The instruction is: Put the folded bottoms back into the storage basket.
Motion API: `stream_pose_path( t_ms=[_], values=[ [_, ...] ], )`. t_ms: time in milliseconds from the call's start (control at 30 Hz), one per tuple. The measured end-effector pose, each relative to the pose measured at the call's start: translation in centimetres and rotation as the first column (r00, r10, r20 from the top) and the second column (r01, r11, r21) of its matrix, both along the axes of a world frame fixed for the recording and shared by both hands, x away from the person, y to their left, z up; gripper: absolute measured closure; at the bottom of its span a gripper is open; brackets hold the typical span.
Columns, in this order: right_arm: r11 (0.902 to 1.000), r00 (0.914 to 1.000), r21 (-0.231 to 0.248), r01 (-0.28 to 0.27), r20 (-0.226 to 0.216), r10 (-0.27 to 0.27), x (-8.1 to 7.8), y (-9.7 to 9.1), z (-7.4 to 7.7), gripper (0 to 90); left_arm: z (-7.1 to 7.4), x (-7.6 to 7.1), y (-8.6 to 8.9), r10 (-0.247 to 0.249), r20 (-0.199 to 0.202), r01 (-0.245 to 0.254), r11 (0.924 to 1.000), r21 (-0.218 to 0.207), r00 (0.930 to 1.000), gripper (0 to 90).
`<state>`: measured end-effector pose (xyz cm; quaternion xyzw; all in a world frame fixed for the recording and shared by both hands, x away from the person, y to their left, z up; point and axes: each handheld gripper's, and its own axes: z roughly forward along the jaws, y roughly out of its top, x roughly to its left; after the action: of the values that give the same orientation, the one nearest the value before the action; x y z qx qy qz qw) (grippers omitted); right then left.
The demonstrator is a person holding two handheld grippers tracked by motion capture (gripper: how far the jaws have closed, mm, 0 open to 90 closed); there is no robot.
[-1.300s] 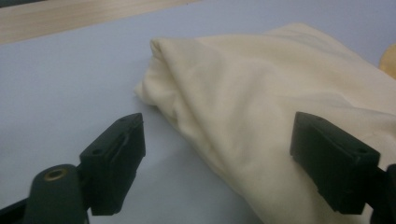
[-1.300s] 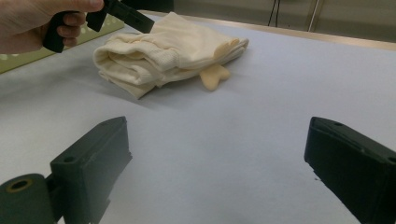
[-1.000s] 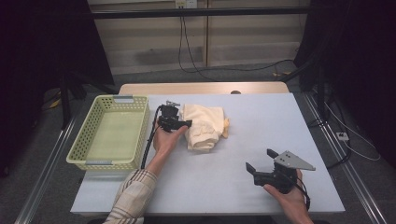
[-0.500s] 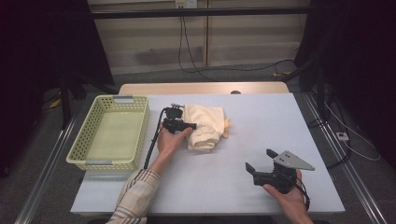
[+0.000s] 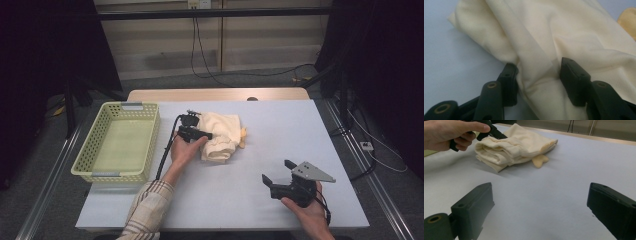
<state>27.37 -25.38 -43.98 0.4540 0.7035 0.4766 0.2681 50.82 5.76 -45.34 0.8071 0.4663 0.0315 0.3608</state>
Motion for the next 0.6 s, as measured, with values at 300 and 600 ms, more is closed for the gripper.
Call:
stream_pose_path(
  t_ms=[300,600],
  values=[
    [1.0000,1.0000,-0.003,-0.003,-0.003,0.003,0.11,-0.02,-0.03,6.6,0.02,-0.35,-0.38,-0.008,0.005,0.008,0.9998,-0.018,1.0000,68.9],
    [1.0000,1.0000,0.000,0.004,0.002,-0.004,0.07,-0.23,0.01,6.6,0.39,-0.89,-0.45,-0.015,0.070,0.015,0.9999,0.001,0.9974,72.4]
  ],
)
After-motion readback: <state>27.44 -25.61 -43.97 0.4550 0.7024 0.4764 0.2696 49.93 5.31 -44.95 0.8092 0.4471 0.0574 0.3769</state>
